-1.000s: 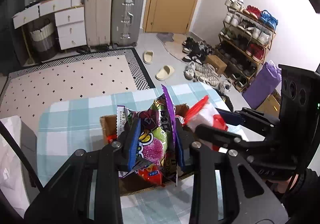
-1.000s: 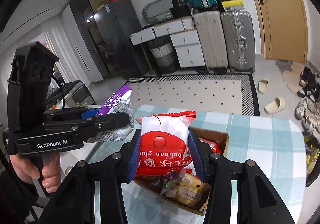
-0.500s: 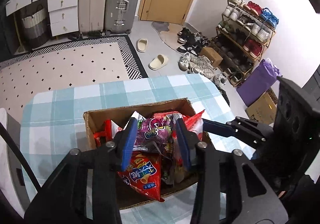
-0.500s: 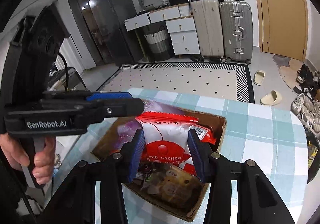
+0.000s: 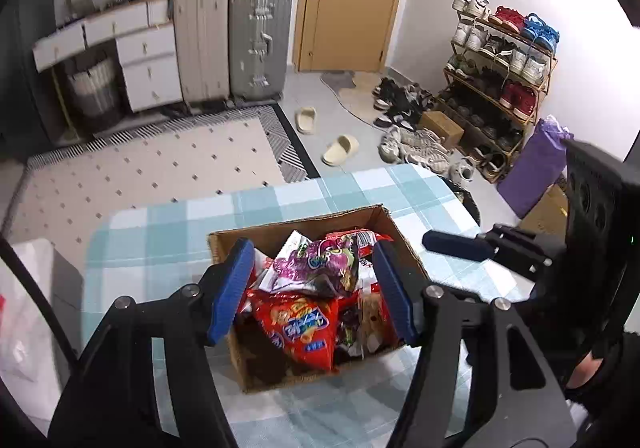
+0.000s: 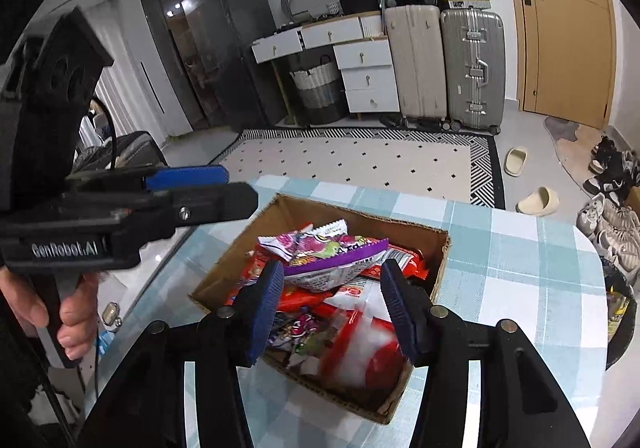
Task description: Organize snacks
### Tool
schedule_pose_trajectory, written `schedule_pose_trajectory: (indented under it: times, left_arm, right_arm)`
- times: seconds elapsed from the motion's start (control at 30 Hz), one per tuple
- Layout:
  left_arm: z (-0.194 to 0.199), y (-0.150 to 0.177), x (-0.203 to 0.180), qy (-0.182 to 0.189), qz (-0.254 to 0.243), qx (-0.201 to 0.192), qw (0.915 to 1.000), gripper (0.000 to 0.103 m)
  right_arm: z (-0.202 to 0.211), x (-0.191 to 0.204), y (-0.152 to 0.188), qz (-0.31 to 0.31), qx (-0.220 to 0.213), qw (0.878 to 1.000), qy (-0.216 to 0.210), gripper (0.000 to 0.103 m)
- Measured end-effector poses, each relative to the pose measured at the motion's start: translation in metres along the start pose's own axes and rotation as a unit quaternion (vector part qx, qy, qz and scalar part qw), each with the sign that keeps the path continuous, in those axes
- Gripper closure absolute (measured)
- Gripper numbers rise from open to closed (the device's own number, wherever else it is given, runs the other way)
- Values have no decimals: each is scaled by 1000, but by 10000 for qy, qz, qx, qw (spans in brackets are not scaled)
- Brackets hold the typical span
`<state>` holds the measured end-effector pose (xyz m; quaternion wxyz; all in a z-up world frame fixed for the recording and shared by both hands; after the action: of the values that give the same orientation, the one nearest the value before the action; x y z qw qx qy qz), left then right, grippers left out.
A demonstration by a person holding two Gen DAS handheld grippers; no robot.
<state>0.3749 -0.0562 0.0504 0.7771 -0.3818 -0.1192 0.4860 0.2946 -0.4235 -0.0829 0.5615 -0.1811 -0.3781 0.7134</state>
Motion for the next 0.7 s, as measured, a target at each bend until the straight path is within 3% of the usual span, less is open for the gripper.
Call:
schedule_pose_trajectory:
  times: [0.1, 0.13, 0.17, 0.23, 0.3, 0.43, 0.57, 0.7]
  left_arm:
    - [40, 7, -20, -50, -289, -503, 9983, 34]
    - [51, 9, -25, -127, -314, -657, 9973, 19]
    - [66, 12, -30, -225, -337, -911, 9950, 14]
    - [88, 19, -39, -354, -387, -1229, 9910, 12]
    - [108, 27, -50, -525, -503, -1411, 9873, 3]
    - [140, 43, -65, -861, -645, -1751, 9786, 1]
    - [165, 69, -75, -1122, -659, -1911, 9729, 1]
    - [185, 99, -78, -1280, -621, -2046, 9684, 1]
  right_arm:
    - [21, 3, -1, 12, -208, 9998, 9, 49]
    - [28, 4, 0, 15, -264, 9996, 15, 49]
    - [35, 5, 0, 17, -326, 9995, 18, 46]
    - [52, 8, 1, 16, -449, 9990, -44, 45]
    - [66, 12, 4, 35, -535, 9985, -116, 45]
    - [106, 19, 17, 20, -929, 9956, -76, 35]
    - [139, 24, 36, -56, -1248, 9921, -64, 32]
    - [173, 33, 61, -157, -1619, 9867, -23, 15]
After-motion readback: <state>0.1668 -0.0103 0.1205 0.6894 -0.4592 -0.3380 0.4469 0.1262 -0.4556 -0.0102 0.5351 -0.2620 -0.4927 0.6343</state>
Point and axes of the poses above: each gripper's, at about its wrist camera, not at the fingertips, and z roughly against the way its jaws point, x to its left, y to its underside, the point moved 3 cm from there along -z, roughly the way its jaws point, and after that the axes turned 6 degrees about y, right-handed, at the moved point
